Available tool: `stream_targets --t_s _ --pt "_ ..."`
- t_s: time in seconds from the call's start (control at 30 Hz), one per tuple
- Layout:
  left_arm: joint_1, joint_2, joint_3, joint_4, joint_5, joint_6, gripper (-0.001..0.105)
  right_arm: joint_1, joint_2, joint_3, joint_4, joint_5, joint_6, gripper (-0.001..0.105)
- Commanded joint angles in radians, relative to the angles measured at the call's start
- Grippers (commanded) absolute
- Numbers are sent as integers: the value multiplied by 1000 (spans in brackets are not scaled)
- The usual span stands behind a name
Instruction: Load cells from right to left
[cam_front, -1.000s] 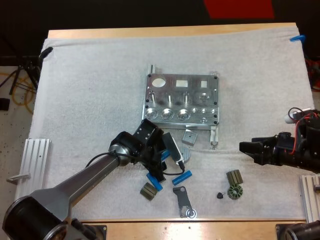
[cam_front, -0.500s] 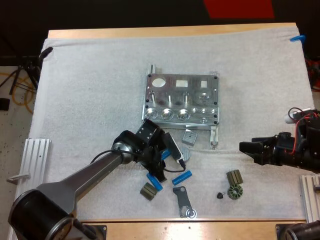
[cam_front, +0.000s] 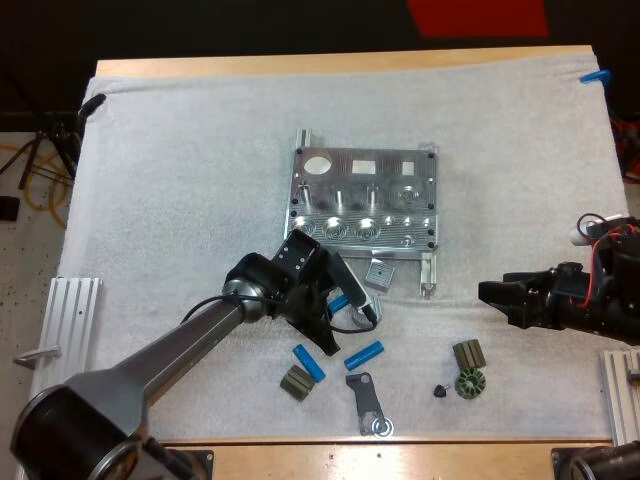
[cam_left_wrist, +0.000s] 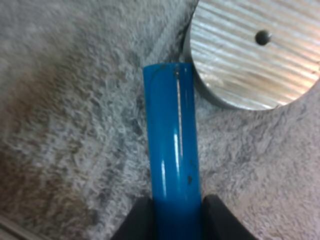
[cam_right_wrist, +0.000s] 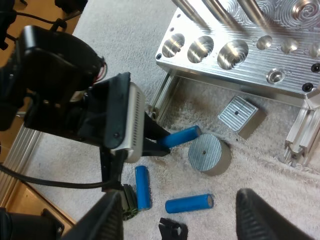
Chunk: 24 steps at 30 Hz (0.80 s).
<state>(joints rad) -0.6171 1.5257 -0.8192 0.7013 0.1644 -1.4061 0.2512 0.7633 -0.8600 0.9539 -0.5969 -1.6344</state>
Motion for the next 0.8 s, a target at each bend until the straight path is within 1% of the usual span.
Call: stream_targets --t_s 0.0,0.13,0.3,0.4,0.5,0.57,0.6,0.63,0.77 --pt "-5 -26 -13 7 -13 -9 0 -4 0 -10 -9 -7 0 50" --pt "-5 -75 -13 39 -45 4 0 -4 0 -10 -9 -7 0 50" --pt "-5 -147 -13 84 -63 41 0 -4 0 -10 -9 -10 0 50" --pt "-5 -210 -13 120 -63 89 0 -4 0 -10 -9 -18 0 50" --pt "-5 -274 -13 164 -61 142 0 -4 0 -10 -9 -53 0 50" --pt "-5 -331 -13 194 -51 185 0 -4 0 -10 -9 -77 0 50" --pt "-5 -341 -13 200 -44 192 0 -4 0 -10 -9 -79 0 50" --pt "-5 -372 -13 218 -23 211 0 -2 0 -10 -9 -84 0 50" --pt "-5 -483 -13 266 36 222 0 -2 0 -10 -9 -142 3 50"
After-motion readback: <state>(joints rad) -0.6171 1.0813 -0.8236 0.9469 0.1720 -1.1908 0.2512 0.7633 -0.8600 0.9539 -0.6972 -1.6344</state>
